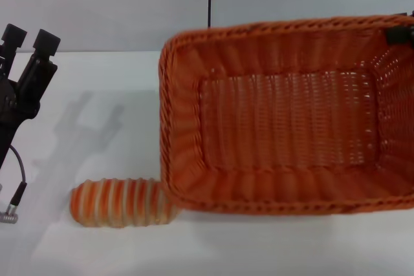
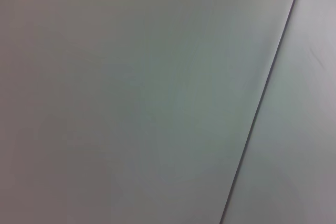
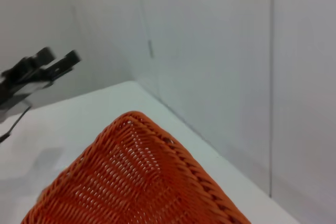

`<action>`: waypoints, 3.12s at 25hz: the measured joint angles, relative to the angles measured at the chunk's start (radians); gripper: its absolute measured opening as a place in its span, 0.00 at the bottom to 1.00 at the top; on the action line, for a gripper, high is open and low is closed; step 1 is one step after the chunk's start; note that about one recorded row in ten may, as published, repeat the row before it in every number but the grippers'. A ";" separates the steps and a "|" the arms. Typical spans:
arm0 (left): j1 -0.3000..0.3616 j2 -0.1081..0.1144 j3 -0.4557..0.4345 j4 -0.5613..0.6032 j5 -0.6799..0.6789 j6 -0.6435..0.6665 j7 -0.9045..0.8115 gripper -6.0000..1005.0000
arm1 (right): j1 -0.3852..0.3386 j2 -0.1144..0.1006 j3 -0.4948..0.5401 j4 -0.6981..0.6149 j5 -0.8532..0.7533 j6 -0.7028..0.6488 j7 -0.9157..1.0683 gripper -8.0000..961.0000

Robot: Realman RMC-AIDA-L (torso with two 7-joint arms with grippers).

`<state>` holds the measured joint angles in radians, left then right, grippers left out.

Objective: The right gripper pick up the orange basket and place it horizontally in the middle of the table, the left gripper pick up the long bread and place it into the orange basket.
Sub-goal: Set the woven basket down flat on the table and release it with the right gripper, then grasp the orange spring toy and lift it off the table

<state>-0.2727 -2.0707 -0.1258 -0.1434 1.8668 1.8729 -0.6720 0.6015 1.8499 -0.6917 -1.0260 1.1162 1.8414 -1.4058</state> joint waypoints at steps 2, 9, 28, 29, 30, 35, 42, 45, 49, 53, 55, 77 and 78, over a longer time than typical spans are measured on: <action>0.001 0.000 0.000 -0.001 -0.001 0.000 0.000 0.81 | 0.001 -0.007 -0.021 -0.005 -0.001 0.016 -0.006 0.20; -0.001 -0.001 0.000 -0.012 -0.002 -0.001 0.000 0.81 | -0.001 -0.007 -0.113 0.006 -0.051 0.016 -0.026 0.19; 0.004 -0.001 0.001 -0.022 0.002 -0.005 0.000 0.80 | 0.011 0.033 -0.108 0.197 -0.074 -0.117 -0.115 0.20; 0.004 -0.001 0.001 -0.022 0.002 -0.007 0.000 0.80 | 0.012 0.035 -0.110 0.200 -0.075 -0.126 -0.113 0.20; 0.004 0.000 0.001 -0.022 0.002 -0.008 0.000 0.80 | 0.014 0.036 -0.112 0.204 -0.077 -0.132 -0.112 0.20; 0.005 0.000 0.000 -0.022 0.003 -0.009 0.000 0.80 | 0.018 0.038 -0.114 0.213 -0.086 -0.142 -0.114 0.31; 0.003 0.000 0.000 -0.022 0.003 -0.009 0.000 0.80 | 0.010 0.043 -0.106 0.207 -0.087 -0.166 -0.118 0.60; 0.002 0.000 0.000 -0.022 0.003 -0.009 0.000 0.80 | -0.002 0.049 -0.084 0.201 -0.082 -0.189 -0.136 0.60; 0.003 0.000 0.001 -0.021 0.003 -0.008 0.000 0.80 | -0.016 0.075 0.043 0.201 -0.072 -0.194 -0.201 0.59; 0.007 0.008 0.022 0.033 0.018 0.039 -0.019 0.80 | -0.058 0.111 0.182 0.218 0.013 -0.196 -0.284 0.59; 0.012 0.013 0.038 0.176 0.032 0.093 -0.116 0.80 | -0.105 0.140 0.240 0.245 0.116 -0.220 -0.303 0.59; 0.158 0.027 0.438 0.467 0.032 -0.063 -0.274 0.79 | -0.280 0.199 0.480 0.585 0.565 -0.296 -0.519 0.59; 0.158 0.026 0.457 0.467 0.032 -0.068 -0.275 0.79 | -0.275 0.199 0.479 0.588 0.564 -0.297 -0.517 0.59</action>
<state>-0.1151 -2.0446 0.3313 0.3234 1.8993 1.8053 -0.9472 0.3263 2.0488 -0.2123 -0.4376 1.6801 1.5445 -1.9231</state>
